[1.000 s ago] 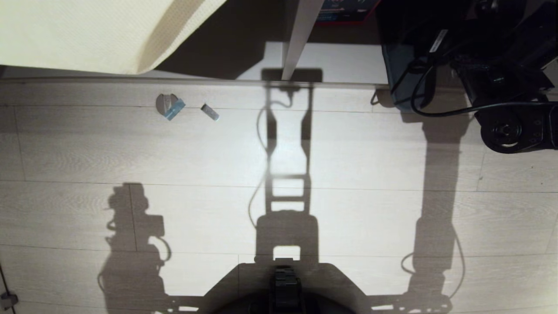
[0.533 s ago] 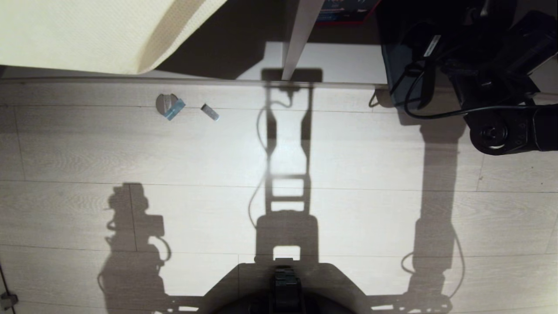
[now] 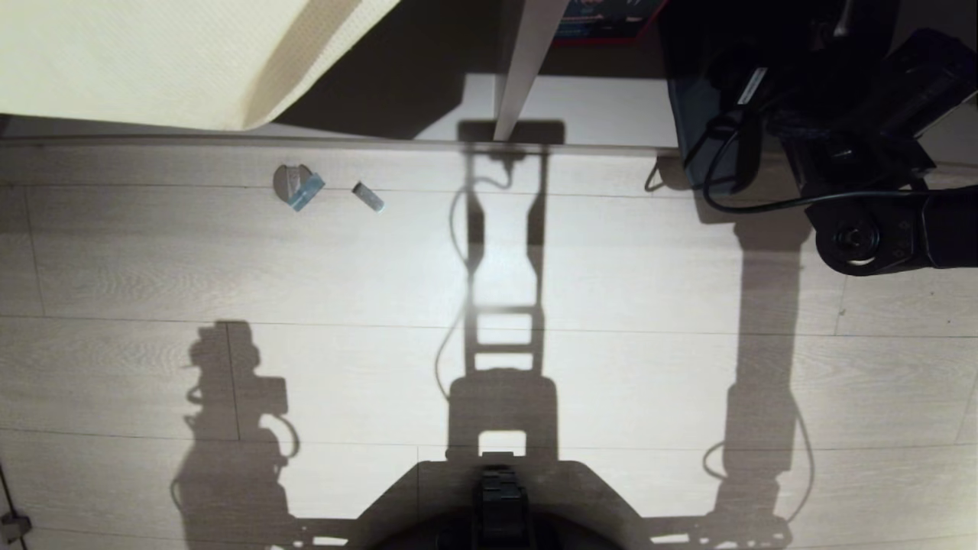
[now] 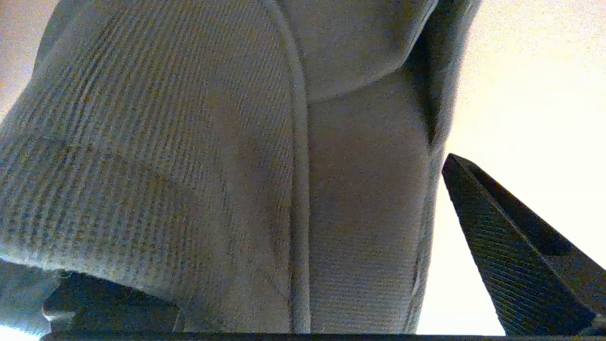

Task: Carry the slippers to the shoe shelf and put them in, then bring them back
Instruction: Pick up the slippers in the shoe cabinet

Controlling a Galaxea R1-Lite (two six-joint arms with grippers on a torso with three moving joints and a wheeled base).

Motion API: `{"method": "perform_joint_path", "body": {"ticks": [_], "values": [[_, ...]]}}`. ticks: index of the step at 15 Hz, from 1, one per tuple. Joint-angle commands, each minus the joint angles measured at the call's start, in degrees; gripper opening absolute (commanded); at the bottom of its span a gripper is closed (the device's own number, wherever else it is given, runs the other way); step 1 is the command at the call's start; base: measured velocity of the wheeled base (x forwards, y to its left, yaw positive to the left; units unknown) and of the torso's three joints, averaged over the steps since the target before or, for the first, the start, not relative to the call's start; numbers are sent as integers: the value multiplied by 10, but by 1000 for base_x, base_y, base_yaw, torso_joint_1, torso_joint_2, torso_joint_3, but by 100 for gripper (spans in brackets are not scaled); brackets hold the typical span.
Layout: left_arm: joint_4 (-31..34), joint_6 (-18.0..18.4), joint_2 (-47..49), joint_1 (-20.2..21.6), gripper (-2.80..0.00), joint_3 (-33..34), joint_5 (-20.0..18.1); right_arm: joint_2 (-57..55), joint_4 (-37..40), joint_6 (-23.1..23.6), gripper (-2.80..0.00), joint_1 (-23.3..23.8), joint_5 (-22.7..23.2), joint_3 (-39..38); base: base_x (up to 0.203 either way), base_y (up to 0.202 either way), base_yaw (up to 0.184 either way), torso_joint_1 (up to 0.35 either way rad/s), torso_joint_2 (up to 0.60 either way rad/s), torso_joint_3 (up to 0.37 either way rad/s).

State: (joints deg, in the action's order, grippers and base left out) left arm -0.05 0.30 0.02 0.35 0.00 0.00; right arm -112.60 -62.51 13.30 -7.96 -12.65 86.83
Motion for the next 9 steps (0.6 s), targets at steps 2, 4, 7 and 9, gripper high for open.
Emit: {"method": "perform_joint_path", "body": {"ticks": [2,4,7,9], "values": [[0,0,1,1,-280,0,0,36,34,0,0,0,17,-72,0,0,0,0,0,0],[0,1,0,0,-280,0,0,68,82,-1,0,1,31,-111,0,0,0,0,0,0],[0,0,0,1,-280,0,0,105,157,2,0,4,31,-133,0,0,0,0,0,0],[0,0,0,0,-280,0,0,103,158,3,0,8,31,-132,0,0,0,0,0,0]]}}
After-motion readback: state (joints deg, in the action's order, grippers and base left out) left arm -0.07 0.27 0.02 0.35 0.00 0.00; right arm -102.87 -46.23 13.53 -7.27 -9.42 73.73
